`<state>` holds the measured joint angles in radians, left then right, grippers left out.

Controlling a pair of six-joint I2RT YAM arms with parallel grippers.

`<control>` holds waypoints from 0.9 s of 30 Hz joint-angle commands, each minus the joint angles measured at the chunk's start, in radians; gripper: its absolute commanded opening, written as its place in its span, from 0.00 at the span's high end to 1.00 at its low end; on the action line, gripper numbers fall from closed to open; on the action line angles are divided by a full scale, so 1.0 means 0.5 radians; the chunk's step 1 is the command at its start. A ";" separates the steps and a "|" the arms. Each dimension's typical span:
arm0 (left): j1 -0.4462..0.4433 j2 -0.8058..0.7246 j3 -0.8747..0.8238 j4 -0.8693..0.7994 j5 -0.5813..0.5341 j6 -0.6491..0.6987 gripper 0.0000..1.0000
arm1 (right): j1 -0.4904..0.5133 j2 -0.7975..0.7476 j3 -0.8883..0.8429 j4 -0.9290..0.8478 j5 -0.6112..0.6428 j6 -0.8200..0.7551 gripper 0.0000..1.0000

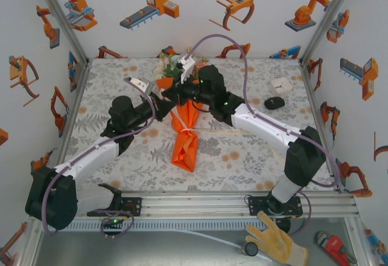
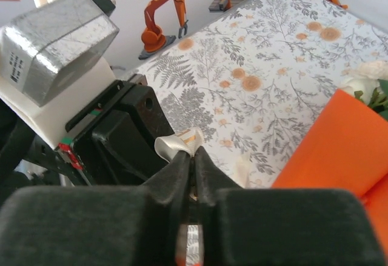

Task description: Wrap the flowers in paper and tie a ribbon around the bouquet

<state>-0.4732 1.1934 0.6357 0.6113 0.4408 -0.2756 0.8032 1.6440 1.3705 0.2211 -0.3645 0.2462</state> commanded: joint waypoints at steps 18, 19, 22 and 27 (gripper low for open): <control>-0.122 -0.165 0.137 -0.155 -0.458 0.163 0.42 | -0.008 -0.079 -0.032 0.120 -0.029 0.024 1.00; -0.151 -0.177 0.140 -0.192 -0.519 0.211 0.44 | -0.008 -0.077 -0.029 0.118 -0.027 0.025 1.00; -0.182 -0.181 0.157 -0.246 -0.540 0.265 0.56 | -0.008 -0.076 -0.030 0.114 -0.023 0.026 1.00; -0.195 -0.146 0.183 -0.267 -0.492 0.260 0.83 | -0.008 -0.073 -0.029 0.098 -0.020 0.028 1.00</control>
<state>-0.5625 1.1217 0.6949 0.4919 0.2070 -0.1764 0.7998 1.6375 1.3609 0.2508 -0.3763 0.2516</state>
